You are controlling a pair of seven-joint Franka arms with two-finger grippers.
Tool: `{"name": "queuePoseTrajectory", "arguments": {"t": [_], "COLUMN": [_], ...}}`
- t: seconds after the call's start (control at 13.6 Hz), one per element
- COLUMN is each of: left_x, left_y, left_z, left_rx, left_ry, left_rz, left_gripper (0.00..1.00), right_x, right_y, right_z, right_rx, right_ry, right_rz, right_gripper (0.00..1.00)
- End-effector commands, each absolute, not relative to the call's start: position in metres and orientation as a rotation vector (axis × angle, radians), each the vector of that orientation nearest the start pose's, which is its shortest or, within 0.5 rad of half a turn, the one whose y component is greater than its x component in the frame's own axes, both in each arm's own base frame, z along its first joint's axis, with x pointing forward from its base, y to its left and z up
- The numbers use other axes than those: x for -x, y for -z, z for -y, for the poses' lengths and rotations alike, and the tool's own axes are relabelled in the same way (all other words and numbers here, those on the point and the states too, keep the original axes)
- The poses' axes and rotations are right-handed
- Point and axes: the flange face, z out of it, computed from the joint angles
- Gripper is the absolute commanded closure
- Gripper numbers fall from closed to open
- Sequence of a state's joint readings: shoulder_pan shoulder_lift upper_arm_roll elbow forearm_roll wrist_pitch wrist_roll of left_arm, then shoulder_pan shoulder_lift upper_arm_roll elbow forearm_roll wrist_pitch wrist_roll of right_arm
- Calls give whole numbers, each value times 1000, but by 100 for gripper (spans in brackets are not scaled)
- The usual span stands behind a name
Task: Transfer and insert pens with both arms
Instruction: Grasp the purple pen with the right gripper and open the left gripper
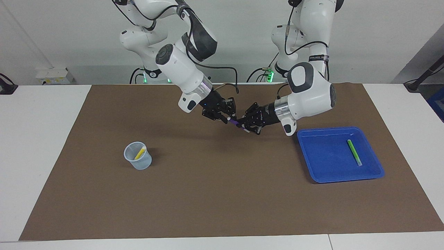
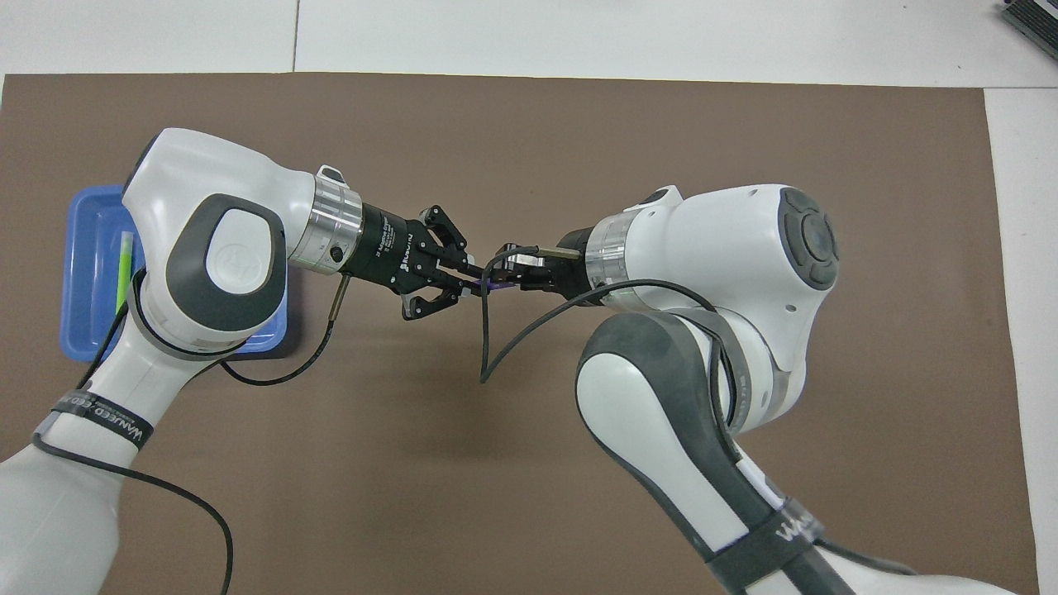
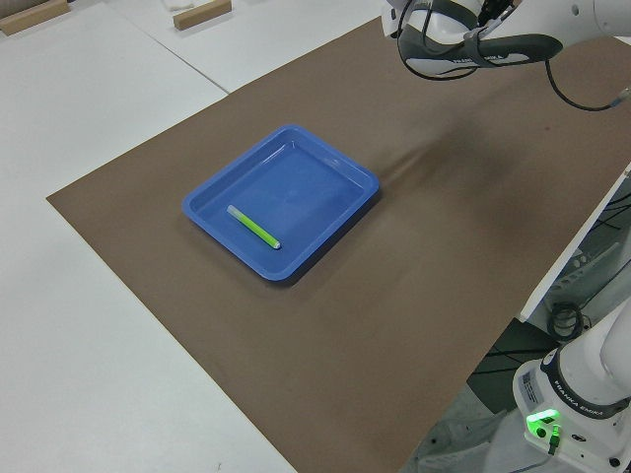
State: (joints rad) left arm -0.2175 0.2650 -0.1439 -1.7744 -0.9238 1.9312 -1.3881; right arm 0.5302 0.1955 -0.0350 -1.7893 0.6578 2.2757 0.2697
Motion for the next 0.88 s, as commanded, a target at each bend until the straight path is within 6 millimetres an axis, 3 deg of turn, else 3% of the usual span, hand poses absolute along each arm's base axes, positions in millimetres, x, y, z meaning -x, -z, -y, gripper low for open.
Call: {"name": "queuePoseTrajectory", "arguments": {"t": [0.0,0.59,0.73,0.81], "left_x": [-566,-566,-566,-566], "left_y": [-432,-432,-432,-432], "left_z": [268,267,267,267], "left_rx": [2517,2517,2517,2517], "left_ry": [-1332,-1330,-1330,-1330], "left_rz": [2243,2245,2245,2245], "left_gripper": [100,100,100,100], "right_x": [-558,-558,-558,-558], "right_y": [-474,-472,-472,-472], "right_z": [-319,-319,-318,-319], "right_rx": [2515,2517,2517,2518], "right_ry": [81,81,79,80], "right_rz": [-152,-152,-153,-150], "right_gripper": [63,73,80,88]}}
